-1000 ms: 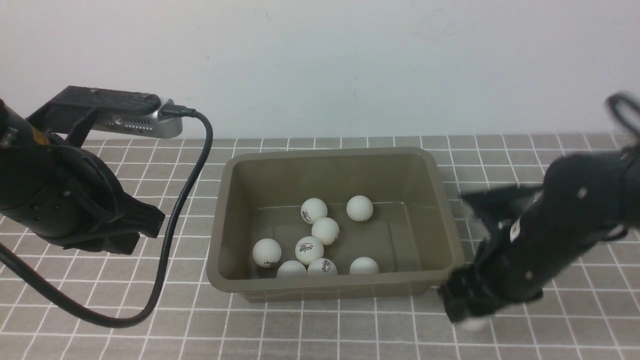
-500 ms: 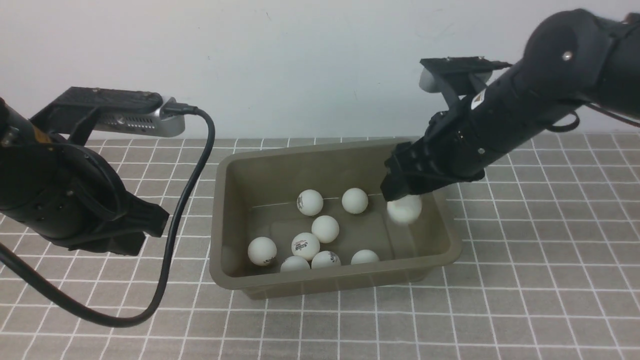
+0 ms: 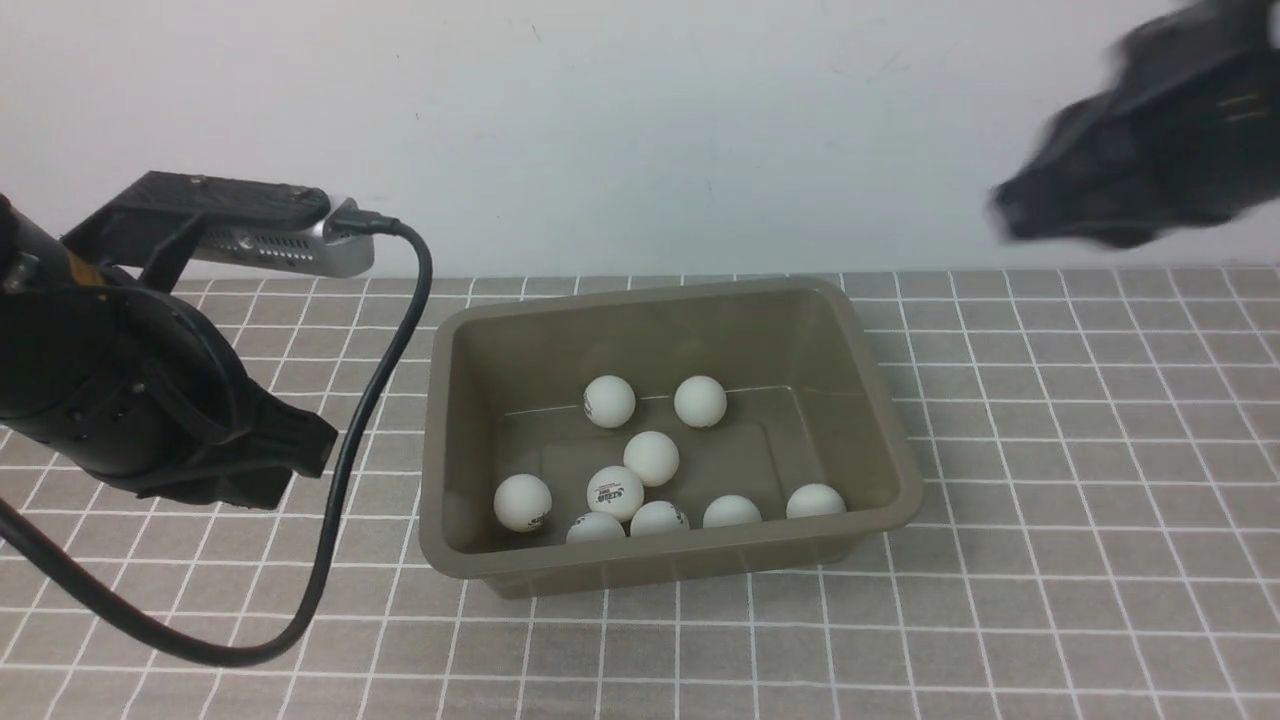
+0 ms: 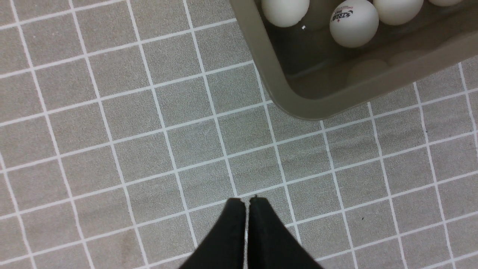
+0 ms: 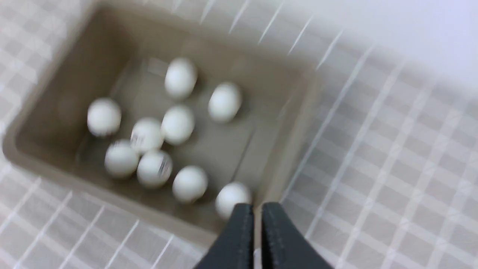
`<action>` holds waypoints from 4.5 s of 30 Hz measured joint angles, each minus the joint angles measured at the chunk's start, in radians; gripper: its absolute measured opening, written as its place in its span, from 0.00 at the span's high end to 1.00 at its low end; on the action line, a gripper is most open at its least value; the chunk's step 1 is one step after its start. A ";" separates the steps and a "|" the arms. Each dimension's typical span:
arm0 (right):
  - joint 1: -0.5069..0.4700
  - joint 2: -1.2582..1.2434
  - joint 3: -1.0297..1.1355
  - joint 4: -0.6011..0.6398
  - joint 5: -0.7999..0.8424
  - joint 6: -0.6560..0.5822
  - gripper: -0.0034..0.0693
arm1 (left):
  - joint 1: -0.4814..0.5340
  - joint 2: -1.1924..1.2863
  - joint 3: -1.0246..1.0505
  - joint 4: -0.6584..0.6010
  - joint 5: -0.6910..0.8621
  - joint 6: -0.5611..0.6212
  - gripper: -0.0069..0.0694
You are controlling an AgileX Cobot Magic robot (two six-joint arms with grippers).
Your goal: Put the table tennis balls into the box on the grey coffee tablecloth.
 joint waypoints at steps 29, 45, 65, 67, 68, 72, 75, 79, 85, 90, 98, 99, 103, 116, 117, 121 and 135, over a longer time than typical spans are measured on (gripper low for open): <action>0.000 -1.111 1.058 -0.207 -0.887 0.288 0.97 | 0.000 -0.262 0.143 -0.141 -0.171 0.097 0.92; 0.000 -1.111 1.058 -0.208 -0.889 0.288 0.97 | 0.000 -0.871 0.450 -0.146 -0.370 0.098 0.92; 0.000 -1.111 1.058 -0.210 -0.889 0.288 0.97 | 0.072 -1.023 0.663 -0.060 -0.618 0.134 0.92; 0.000 -1.111 1.058 -0.210 -0.889 0.288 0.97 | 0.124 -1.083 0.769 -0.052 -0.690 0.134 0.92; 0.000 -1.111 1.058 -0.210 -0.889 0.288 0.97 | 0.152 -1.133 0.842 -0.049 -0.734 0.134 0.92; 0.000 -1.111 1.059 -0.210 -0.889 0.288 0.97 | 0.230 -1.272 1.063 -0.044 -0.819 0.135 0.92; 0.000 -1.111 1.059 -0.210 -0.890 0.288 0.97 | 0.238 -1.287 1.132 -0.039 -0.787 0.135 0.92; 0.000 -1.111 1.060 -0.210 -0.888 0.288 0.97 | 0.238 -1.287 1.137 -0.035 -0.732 0.136 0.92; 0.000 -1.111 1.060 -0.210 -0.887 0.288 0.97 | 0.239 -1.287 1.136 -0.032 -0.728 0.136 0.92; 0.000 -1.111 1.060 -0.210 -0.887 0.288 0.97 | 0.239 -1.287 1.136 -0.032 -0.727 0.136 0.92; 0.000 -1.111 1.060 -0.210 -0.887 0.288 0.97 | 0.239 -1.287 1.136 -0.032 -0.725 0.138 0.92; 0.000 -1.111 1.060 -0.210 -0.887 0.288 0.97 | 0.239 -1.287 1.136 -0.032 -0.725 0.138 0.92; 0.000 -1.111 1.060 -0.210 -0.887 0.288 0.97 | 0.239 -1.287 1.136 -0.032 -0.725 0.139 0.92; -0.002 -1.132 1.107 0.076 -0.845 0.022 0.97 | 0.239 -1.287 1.136 -0.032 -0.725 0.139 0.92; -0.008 -1.138 1.110 0.072 -0.840 0.016 0.97 | 0.239 -1.287 1.136 -0.032 -0.725 0.139 0.92; -0.140 -1.189 1.177 0.020 -0.784 0.007 0.97 | 0.239 -1.287 1.136 -0.032 -0.725 0.140 0.92; -0.377 -1.238 1.395 -0.004 -0.674 0.007 0.97 | 0.239 -1.287 1.136 -0.032 -0.724 0.141 0.92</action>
